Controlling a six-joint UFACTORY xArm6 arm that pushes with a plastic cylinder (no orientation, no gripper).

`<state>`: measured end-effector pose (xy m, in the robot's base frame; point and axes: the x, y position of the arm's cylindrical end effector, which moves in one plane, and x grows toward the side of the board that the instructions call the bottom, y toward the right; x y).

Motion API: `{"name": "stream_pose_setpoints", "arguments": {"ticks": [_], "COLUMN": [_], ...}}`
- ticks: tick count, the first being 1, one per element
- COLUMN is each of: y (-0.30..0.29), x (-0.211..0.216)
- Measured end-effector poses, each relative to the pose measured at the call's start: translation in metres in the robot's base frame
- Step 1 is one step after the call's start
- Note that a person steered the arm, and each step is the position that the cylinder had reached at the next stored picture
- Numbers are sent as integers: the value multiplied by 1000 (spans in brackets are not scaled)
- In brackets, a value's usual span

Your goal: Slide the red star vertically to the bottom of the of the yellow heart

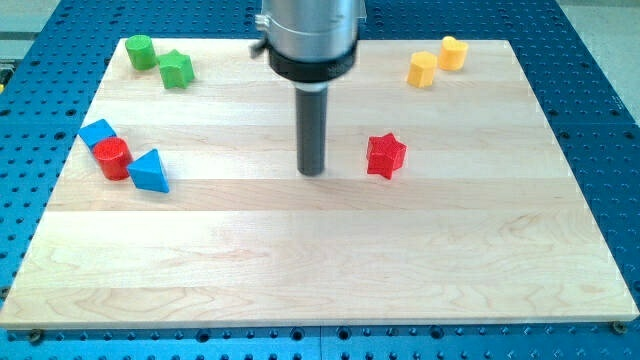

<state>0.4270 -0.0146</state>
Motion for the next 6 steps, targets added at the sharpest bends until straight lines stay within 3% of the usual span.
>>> {"name": "stream_pose_setpoints", "arguments": {"ticks": [1,2,3,5,6], "y": [65,151,189,216,173], "x": [-17,21,60,77,75]}}
